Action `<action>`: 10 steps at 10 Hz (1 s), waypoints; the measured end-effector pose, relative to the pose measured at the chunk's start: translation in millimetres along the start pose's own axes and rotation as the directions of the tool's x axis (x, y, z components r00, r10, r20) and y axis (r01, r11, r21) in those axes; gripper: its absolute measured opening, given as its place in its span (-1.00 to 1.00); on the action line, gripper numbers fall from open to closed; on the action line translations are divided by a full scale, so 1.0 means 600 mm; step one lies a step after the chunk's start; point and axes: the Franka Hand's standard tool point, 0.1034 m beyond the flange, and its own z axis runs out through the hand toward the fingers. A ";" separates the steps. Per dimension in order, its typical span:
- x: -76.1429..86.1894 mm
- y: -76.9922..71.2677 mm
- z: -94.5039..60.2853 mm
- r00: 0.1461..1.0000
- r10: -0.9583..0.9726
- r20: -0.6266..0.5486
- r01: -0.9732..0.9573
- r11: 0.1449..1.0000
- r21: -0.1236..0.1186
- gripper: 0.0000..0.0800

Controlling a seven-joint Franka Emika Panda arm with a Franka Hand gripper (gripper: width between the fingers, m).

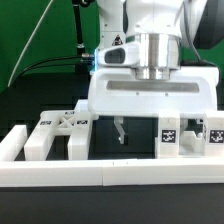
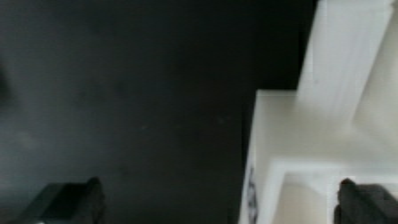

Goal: Assemble chair

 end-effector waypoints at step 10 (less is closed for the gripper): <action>-0.004 -0.008 0.009 1.000 0.001 0.005 -0.001 1.000 0.001 -0.91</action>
Offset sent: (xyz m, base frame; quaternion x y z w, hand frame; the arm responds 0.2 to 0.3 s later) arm 0.0000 0.0000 0.0000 0.0000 0.0000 0.0000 1.0000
